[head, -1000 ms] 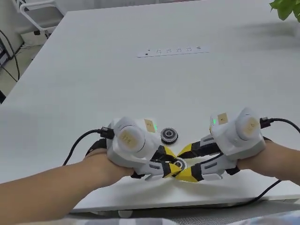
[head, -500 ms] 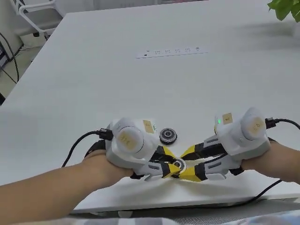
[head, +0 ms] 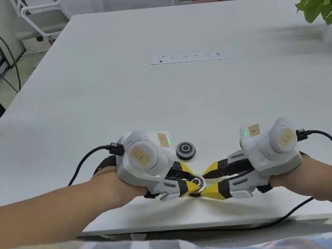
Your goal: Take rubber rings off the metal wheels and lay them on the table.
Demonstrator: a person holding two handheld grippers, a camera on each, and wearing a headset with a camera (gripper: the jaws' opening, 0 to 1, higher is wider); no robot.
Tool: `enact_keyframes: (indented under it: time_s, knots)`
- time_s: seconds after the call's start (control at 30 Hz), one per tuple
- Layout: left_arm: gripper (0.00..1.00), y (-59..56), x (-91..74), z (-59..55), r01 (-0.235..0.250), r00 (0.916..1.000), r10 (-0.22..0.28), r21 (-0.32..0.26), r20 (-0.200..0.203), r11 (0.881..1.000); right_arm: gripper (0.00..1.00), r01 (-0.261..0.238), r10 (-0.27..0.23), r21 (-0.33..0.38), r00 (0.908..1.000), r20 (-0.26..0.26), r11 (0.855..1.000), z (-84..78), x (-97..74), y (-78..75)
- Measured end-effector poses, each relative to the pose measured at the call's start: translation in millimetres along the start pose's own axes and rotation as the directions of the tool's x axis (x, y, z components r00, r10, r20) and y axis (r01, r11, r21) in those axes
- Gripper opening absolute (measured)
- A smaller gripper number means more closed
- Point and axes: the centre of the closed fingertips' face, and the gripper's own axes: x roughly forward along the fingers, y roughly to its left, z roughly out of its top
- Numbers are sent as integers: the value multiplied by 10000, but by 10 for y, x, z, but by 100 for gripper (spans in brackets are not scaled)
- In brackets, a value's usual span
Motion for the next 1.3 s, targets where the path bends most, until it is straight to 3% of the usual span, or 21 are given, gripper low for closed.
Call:
enact_keyframes:
  time_s: [0.27, 0.3, 0.37, 0.7, 0.9, 1.3]
  knots:
    - [13, -1, -1, 0, -35, 10000, 35, -44, 15, 10000, 14, 16, -19, -143, 9998, -211, 9999, -40, -12, -6]
    - [13, -1, -1, 0, -36, 10000, 36, -53, 14, 10000, 12, 114, -142, -630, 9989, -445, 9980, -69, -28, -45]
    - [13, 1, -3, -1, -51, 10000, 51, -62, 21, 10000, 5, 129, -135, -170, 9992, -368, 9998, -74, -34, -43]
    - [13, 5, -6, -2, -75, 10000, 75, -44, 13, 10000, 0, 262, -246, 584, 9993, -279, 9979, -74, -40, -61]
    - [13, 6, -5, -3, -103, 9999, 103, 19, -53, 9999, 0, 336, -313, 1488, 9994, -179, 9883, -71, -58, -78]
    - [13, 6, 0, -5, -145, 9999, 145, 12, -84, 9999, 0, 317, -330, 2453, 9995, 9, 9689, -49, -96, -75]
